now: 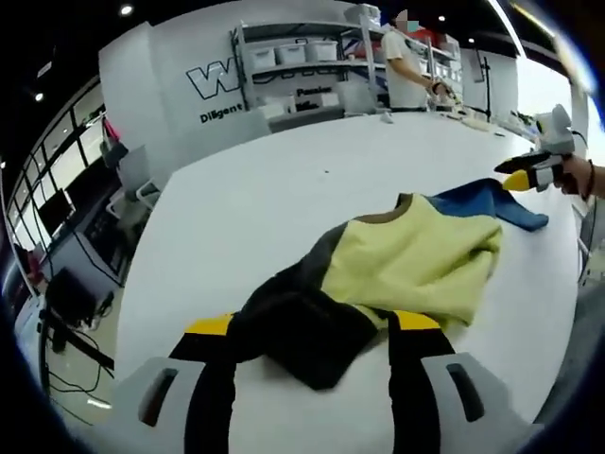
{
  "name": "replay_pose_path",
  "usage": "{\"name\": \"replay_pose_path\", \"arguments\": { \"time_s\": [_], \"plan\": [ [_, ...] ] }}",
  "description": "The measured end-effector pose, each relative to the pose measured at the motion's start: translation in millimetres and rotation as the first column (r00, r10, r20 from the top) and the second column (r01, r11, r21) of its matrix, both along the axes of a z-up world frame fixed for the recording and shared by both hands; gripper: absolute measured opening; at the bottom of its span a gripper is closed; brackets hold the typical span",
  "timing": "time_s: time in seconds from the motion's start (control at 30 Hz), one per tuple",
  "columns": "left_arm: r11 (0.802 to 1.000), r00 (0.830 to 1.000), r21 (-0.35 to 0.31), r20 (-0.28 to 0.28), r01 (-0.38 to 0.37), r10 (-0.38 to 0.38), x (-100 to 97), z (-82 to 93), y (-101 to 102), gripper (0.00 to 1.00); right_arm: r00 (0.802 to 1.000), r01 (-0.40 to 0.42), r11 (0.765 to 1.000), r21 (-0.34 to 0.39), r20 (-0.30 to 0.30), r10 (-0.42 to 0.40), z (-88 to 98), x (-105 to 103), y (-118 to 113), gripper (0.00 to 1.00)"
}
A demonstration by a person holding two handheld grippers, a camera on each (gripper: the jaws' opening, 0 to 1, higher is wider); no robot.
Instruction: Fold the garment on the visible template until the final outline fits inside the template.
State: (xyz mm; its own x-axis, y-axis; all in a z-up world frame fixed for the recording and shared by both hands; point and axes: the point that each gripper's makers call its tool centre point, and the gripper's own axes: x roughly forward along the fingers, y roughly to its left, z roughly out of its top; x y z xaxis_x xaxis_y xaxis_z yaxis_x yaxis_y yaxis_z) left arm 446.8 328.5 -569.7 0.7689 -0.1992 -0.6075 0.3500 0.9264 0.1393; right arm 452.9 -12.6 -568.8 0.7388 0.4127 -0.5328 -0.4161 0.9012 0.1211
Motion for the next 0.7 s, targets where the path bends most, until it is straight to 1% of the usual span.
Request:
{"name": "replay_pose_path", "arguments": {
  "time_s": [0.1, 0.17, 0.3, 0.43, 0.47, 0.53, 0.6, 0.7],
  "plan": [
    [1.000, 1.000, -0.018, 0.001, -0.024, 0.024, -7.6, 0.0, -2, 0.73, 1.000, -0.007, 1.000, 0.017, -0.020, 0.008, -2.5, -11, 13, 0.68],
    [0.999, 1.000, -0.024, 0.003, -0.024, 0.024, -14.5, -0.2, -5, 0.73, 0.999, -0.007, 1.000, 0.026, -0.034, 0.008, -6.1, -18, 21, 0.68],
    [0.999, 0.999, -0.018, 0.012, -0.029, 0.030, -24.6, -0.4, -9, 0.71, 0.998, -0.037, 0.999, -0.001, -0.047, 0.037, -17.9, -31, 35, 0.67],
    [1.000, 1.000, 0.001, 0.021, -0.014, 0.014, -31.9, -0.7, -16, 0.72, 0.997, -0.051, 0.999, -0.004, -0.059, 0.050, -26.5, -39, 46, 0.67],
    [1.000, 1.000, 0.004, 0.024, -0.014, 0.014, -34.5, -0.6, -18, 0.72, 0.996, -0.056, 0.998, -0.009, -0.073, 0.055, -30.9, -43, 50, 0.67],
    [1.000, 0.999, -0.014, 0.031, -0.013, 0.013, -39.1, 0.4, -25, 0.71, 0.995, -0.059, 0.998, -0.005, -0.079, 0.059, -34.3, -48, 55, 0.68],
    [1.000, 1.000, -0.020, 0.027, -0.008, 0.009, -44.2, -2.2, -33, 0.71, 0.995, -0.053, 0.999, 0.013, -0.090, 0.054, -37.9, -52, 61, 0.68],
    [1.000, 1.000, -0.021, 0.020, 0.022, -0.021, -52.2, -8.4, -48, 0.68, 0.993, -0.046, 0.999, 0.019, -0.106, 0.047, -44.9, -57, 66, 0.67]
  ]
}}
